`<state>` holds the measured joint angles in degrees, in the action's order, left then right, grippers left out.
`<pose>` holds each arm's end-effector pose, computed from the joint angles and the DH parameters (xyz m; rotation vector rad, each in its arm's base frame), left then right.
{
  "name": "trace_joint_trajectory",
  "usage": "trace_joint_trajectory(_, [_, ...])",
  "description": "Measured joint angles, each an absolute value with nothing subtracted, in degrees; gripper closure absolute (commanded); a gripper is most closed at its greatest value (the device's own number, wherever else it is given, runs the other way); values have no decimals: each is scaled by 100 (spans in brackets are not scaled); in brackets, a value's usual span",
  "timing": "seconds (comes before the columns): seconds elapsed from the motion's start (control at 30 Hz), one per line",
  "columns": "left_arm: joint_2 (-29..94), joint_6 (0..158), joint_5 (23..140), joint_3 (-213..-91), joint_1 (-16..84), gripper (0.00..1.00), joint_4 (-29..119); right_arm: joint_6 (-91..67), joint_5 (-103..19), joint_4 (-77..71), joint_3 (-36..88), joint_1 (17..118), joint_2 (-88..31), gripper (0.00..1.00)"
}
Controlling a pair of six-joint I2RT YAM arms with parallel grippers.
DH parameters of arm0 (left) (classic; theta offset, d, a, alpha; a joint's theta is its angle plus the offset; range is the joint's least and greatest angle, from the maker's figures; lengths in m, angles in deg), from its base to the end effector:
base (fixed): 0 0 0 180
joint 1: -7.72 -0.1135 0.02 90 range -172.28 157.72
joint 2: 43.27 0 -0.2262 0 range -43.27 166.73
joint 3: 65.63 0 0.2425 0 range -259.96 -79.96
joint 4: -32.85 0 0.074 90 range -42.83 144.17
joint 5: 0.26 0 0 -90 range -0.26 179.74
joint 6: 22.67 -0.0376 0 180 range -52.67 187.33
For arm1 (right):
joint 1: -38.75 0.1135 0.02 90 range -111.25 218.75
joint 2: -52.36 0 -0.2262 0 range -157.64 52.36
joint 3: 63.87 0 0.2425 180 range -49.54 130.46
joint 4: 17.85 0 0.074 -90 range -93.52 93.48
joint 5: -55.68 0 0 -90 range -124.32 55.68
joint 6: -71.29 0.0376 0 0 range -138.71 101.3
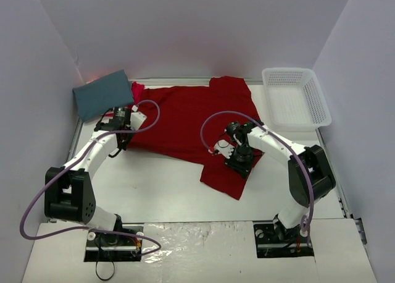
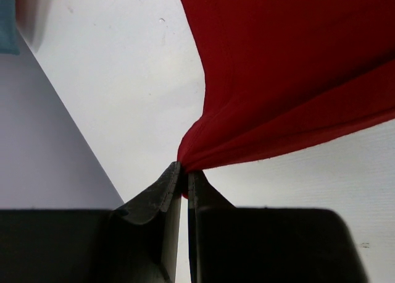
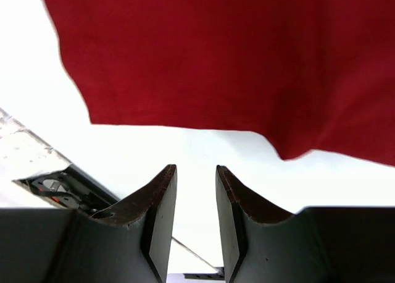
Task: Fold and stack the t-shirts
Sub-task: Grap the side of the flattened tshirt closest away from the robot with both arms
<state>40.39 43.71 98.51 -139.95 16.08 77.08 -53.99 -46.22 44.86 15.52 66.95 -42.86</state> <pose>0.2980 -0.0380 0.2095 0.6318 2.4352 0.3010 0.2571 0.1467 0.1640 -1.5600 2.4640 0.2853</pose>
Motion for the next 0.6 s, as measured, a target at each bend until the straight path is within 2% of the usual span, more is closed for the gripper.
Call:
trace_joint_trajectory(0.3, [4039,4406,9928,-13995,1516,98,7678,-5458,-4707,4665,1224,7683,-4286,68])
trace_joint_trajectory(0.6, [4039,4406,9926,-13988,1492,98,7671,-5321,-4834,4562,1093,8197,-4343,63])
